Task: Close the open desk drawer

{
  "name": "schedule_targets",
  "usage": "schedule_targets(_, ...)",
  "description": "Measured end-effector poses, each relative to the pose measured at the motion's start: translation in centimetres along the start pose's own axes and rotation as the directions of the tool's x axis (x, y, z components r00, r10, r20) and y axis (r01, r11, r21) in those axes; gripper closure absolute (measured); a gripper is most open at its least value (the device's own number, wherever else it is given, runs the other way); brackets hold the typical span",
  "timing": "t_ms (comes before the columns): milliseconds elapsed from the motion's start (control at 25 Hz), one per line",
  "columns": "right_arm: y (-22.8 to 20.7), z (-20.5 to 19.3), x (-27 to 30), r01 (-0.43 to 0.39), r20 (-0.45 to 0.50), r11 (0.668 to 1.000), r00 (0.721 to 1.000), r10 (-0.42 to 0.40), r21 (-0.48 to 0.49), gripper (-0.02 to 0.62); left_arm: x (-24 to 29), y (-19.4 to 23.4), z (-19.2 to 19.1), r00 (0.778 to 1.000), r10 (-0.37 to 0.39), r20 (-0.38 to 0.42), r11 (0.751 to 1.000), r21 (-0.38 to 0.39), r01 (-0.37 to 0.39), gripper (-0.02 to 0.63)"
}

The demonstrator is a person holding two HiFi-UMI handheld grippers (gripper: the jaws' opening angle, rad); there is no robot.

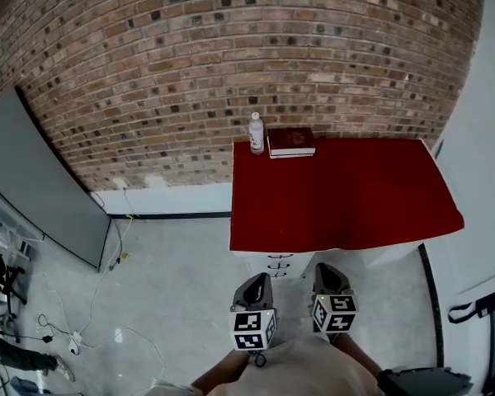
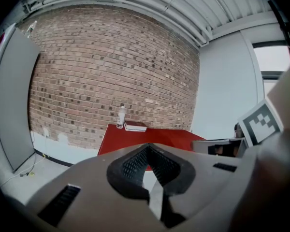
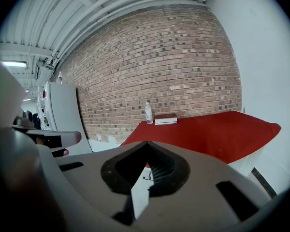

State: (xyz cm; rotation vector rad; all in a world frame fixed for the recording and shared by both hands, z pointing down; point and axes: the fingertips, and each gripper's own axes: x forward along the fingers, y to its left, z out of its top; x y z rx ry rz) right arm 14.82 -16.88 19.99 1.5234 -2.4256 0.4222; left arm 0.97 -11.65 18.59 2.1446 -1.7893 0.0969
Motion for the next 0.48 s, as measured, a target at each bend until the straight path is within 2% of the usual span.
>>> schedule_targets(480, -0.64, -0.51, 0.35, 0.019, -0.011, 1.0, 1.0, -0.019, 0.011, 0.597, 0.53, 0.38, -0.09, 1.0, 0.003, -0.006, 1.0, -0.003, -0.003, 0.598)
